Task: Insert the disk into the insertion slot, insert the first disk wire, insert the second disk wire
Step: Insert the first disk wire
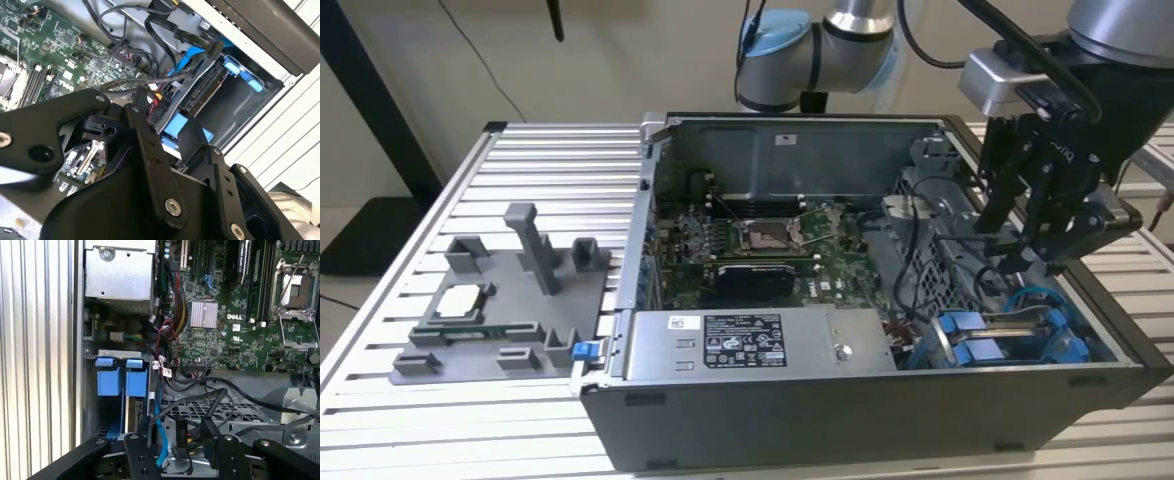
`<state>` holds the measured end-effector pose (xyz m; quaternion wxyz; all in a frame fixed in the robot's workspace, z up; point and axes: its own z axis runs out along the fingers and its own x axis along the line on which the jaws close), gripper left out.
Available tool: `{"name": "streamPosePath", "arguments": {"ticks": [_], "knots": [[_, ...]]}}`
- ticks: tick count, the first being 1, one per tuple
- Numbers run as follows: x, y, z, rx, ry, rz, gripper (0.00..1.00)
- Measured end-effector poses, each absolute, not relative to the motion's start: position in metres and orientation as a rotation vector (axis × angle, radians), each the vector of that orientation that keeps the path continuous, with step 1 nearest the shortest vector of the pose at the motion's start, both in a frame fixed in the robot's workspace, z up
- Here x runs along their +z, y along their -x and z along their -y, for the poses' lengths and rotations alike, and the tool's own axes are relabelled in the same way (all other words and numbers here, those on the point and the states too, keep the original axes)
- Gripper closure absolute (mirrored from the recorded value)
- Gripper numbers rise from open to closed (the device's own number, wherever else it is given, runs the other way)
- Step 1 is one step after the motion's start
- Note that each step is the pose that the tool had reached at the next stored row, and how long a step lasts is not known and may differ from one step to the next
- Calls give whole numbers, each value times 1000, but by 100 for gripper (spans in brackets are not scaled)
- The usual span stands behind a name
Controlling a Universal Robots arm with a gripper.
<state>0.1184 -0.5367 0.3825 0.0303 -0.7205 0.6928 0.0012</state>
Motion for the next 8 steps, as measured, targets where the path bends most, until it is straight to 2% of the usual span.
{"name": "streamPosePath", "arguments": {"ticks": [8], "knots": [[382,-120,537,6,2240,-2113,0]]}}
